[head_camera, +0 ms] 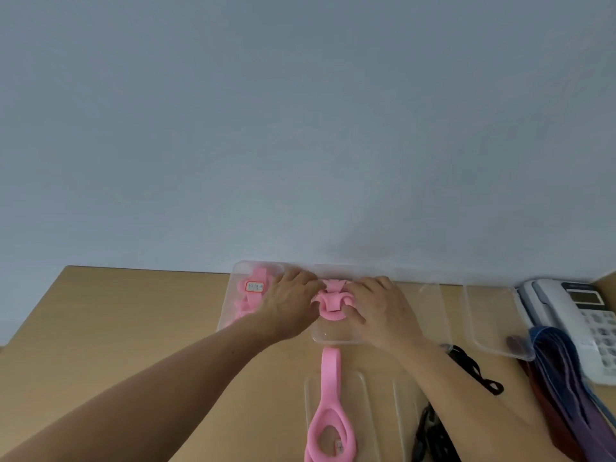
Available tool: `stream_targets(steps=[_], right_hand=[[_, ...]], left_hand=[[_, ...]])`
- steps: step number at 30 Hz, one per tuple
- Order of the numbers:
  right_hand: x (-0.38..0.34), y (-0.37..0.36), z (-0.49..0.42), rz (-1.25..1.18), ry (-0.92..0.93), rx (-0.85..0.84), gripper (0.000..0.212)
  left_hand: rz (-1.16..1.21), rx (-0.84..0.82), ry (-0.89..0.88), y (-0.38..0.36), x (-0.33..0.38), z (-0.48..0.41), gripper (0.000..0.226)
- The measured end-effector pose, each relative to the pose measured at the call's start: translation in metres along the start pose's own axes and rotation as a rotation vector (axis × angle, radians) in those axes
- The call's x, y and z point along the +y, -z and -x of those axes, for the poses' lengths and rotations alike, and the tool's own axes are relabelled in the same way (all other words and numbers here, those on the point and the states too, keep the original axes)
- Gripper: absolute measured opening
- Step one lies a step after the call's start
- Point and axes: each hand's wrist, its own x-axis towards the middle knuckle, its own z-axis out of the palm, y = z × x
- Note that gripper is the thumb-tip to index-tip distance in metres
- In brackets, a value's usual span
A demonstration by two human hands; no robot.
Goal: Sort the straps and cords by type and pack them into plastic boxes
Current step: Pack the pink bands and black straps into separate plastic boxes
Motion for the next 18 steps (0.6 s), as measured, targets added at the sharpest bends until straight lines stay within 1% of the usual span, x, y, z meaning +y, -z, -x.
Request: stream_targets(steps=[2, 4, 5, 9, 11, 13, 14, 16, 18], right_hand=[[-0.016, 0.009, 0.017, -0.076, 0.012, 0.047, 0.023], [-0.032, 0.012, 0.037, -0.09, 0.019, 0.105, 0.023], [-0.04, 0.012, 0.047, -0.097, -0.005, 0.092, 0.023], [-0.063, -0.005, 0.089, -0.08, -0.175, -0.205, 0.035], [-0.073, -0.015, 0.11, -0.173, -0.339, -0.31, 0.033], [-0.08, -0.026, 0.128, -0.219, -0.456, -0.402, 0.026], [-0.081, -0.032, 0.135, -0.234, -0.512, -0.413, 0.021], [-0.082, -0.043, 0.146, -0.243, -0.603, -0.384, 0.02], [-0.083, -0.054, 0.153, -0.237, -0.625, -0.381, 0.02]], left_hand=[[0.097, -0.041, -0.018, 0.004, -0.001, 0.022, 0.044], [0.173, -0.069, -0.05, 0.001, 0.0, 0.044, 0.044], [0.209, -0.082, -0.056, -0.001, 0.0, 0.055, 0.044], [0.324, -0.169, -0.087, -0.014, 0.01, 0.088, 0.043], [0.339, -0.246, -0.109, -0.022, 0.015, 0.099, 0.044], [0.349, -0.314, -0.092, -0.028, 0.019, 0.11, 0.046], [0.352, -0.341, -0.08, -0.031, 0.02, 0.114, 0.047], [0.349, -0.382, -0.062, -0.035, 0.023, 0.122, 0.048], [0.334, -0.416, -0.046, -0.035, 0.024, 0.128, 0.049]])
